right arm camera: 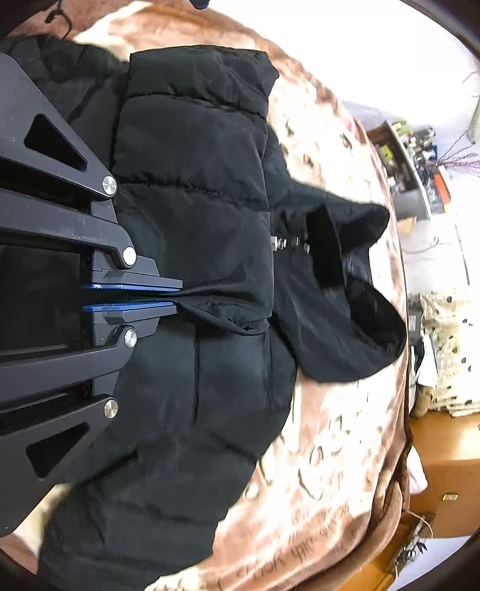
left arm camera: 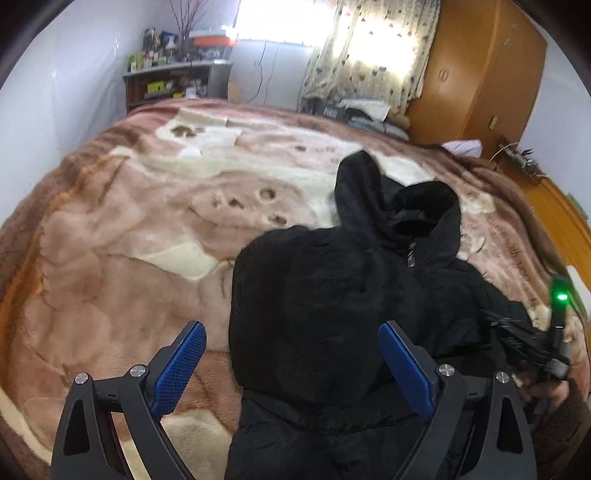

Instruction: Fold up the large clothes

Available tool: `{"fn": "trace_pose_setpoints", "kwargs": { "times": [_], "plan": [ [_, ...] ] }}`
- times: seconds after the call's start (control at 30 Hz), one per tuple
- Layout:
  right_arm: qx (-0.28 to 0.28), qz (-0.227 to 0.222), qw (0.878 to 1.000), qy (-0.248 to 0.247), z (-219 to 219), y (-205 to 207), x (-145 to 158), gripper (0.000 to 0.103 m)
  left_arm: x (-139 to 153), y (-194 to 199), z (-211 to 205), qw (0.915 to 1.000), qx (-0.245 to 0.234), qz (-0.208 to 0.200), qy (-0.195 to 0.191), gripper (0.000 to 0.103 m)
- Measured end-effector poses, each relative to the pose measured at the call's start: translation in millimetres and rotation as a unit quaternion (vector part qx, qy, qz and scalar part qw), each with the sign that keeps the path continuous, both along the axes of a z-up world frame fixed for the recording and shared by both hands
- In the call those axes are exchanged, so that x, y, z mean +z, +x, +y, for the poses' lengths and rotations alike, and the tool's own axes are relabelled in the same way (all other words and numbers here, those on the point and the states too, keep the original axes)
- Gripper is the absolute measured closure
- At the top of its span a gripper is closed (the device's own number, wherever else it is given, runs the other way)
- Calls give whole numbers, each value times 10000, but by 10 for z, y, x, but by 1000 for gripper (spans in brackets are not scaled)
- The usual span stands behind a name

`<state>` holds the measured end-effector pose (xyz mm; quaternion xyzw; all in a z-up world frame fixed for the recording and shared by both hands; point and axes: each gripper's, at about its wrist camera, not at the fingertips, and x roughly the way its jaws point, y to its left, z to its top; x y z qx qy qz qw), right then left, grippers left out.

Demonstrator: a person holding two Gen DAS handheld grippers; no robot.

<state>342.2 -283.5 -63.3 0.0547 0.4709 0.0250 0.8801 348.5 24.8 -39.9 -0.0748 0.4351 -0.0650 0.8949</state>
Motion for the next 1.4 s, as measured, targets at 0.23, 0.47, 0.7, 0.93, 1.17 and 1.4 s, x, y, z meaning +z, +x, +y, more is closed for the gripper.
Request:
{"fn": "trace_pose_setpoints", "kwargs": {
  "times": [0.23, 0.47, 0.7, 0.93, 1.17, 1.4],
  "plan": [
    [-109, 198, 9997, 130, -129, -53, -110, 98, -546, 403, -153, 9974, 152, 675, 203, 9],
    [-137, 197, 9997, -75, -159, -132, -199, 97, -726, 463, -246, 9955, 151, 789, 502, 10],
    [-213, -140, 9996, -83, -182, -326, 50, 86, -592, 374, -290, 9955, 202, 673, 637, 10],
    [-517, -441, 9976, -131, -564, -745, 391, 70, -298, 175, -441, 9973, 97, 488, 538, 10],
    [-1371, -436, 9887, -424, -1443, -1342, 521, 49, 28, -65, -749, 9986, -156, 223, 464, 10],
    [-2630, -210, 9630, -556, -2475, -2038, 435, 38, 204, -307, -1304, 9950, -689, -36, 720, 10]
  ]
}}
